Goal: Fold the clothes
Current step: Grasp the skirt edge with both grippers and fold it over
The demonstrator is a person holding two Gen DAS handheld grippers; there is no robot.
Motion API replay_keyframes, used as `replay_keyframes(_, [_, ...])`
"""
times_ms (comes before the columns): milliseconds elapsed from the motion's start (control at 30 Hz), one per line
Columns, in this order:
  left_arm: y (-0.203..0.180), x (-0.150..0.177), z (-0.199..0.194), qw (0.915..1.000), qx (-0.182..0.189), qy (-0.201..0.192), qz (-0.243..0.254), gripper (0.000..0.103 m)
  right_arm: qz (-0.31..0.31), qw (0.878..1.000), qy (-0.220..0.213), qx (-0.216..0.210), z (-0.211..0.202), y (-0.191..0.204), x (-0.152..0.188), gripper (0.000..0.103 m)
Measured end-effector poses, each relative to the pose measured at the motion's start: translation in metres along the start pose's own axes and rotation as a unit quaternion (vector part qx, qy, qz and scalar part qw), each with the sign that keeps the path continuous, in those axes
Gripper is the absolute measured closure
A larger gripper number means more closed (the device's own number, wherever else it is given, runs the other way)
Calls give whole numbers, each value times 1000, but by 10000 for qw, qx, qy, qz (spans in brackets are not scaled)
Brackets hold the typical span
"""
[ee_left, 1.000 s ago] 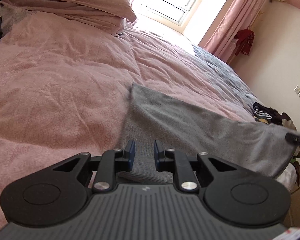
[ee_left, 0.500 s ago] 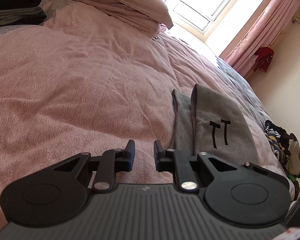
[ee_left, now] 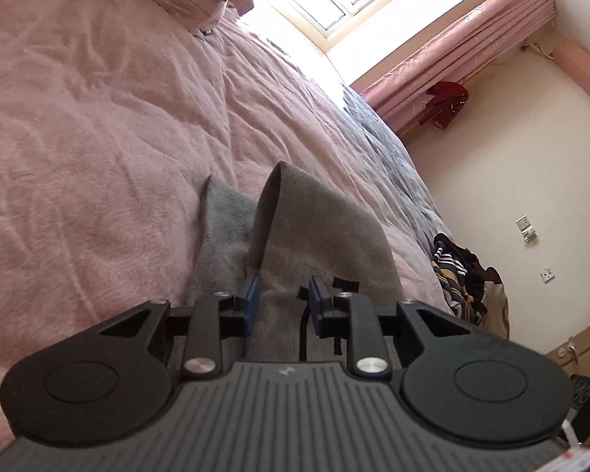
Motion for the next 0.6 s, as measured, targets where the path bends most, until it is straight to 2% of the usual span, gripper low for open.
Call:
replay_keyframes(133, [6,0,34,9992,-188,350,47,81,784,9966,111,-215,22,-30,14,80])
replay_keyframes(233, [13,3,47,9983,-56,567,-117,80,1096,9934,85,-316,22,-41,19,80])
replay_keyframes(500, [7,2,55,9976,124,680,-64,77,1859,9811,175,-503,24,-55,30,80])
replay_keyframes(600, [2,4,53,9977,96,651,133,79,1806,9822,211,-467,24,-52,29,80])
Point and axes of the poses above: each gripper's, at about its wrist camera, not at the fingertips, and z roughly the way its jaws point, y to its left, x to its underside, the point moved 7 cm from there along z, roughly the way its jaws point, and after that the axes turned 5 degrees about -x, right-handed, at the moved point
